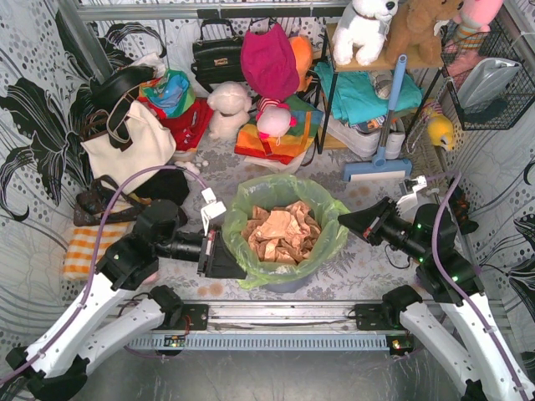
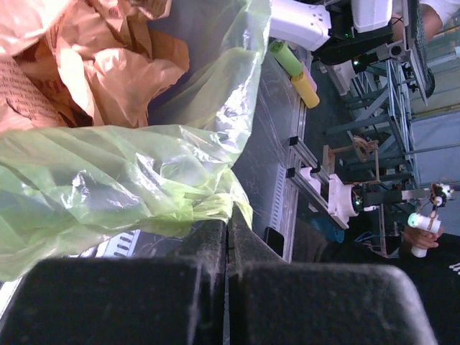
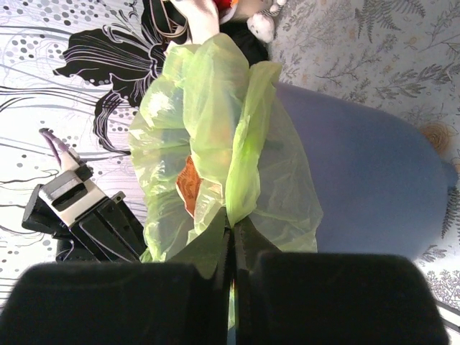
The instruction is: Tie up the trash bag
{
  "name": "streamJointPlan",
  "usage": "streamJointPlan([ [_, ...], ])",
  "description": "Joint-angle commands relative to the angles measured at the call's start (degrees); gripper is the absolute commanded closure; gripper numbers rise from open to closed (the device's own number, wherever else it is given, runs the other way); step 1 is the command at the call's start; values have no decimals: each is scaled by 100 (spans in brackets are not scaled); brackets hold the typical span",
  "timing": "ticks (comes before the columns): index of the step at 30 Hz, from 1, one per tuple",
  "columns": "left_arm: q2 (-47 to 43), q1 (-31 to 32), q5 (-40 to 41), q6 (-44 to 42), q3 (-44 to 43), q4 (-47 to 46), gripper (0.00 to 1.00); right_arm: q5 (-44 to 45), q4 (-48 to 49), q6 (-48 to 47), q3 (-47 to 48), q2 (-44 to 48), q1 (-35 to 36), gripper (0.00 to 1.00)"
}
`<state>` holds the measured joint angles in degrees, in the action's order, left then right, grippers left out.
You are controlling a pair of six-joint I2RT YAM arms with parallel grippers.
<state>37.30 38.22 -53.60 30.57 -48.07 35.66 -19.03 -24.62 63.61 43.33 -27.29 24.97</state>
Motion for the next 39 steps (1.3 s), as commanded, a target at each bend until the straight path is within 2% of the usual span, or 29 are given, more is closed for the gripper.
streamJointPlan([
  [1,-62,19,52,-228,-360,-125,100,106,75,-100,428,-42,17,100],
  [4,-64,18,384,-244,-607,-169,100,157,155,-191,660,-165,14,100],
  [15,633,17,2845,-321,-1431,43,100,170,841,-415,967,-692,17,100],
  [24,969,10,3924,-643,-1958,86,100,279,1251,-529,988,-932,17,100],
  [31,851,10,4610,-535,-1643,308,100,249,1170,-465,709,-614,12,100],
  [39,40,8,4462,164,-736,530,100,-103,738,-223,241,-18,16,100],
])
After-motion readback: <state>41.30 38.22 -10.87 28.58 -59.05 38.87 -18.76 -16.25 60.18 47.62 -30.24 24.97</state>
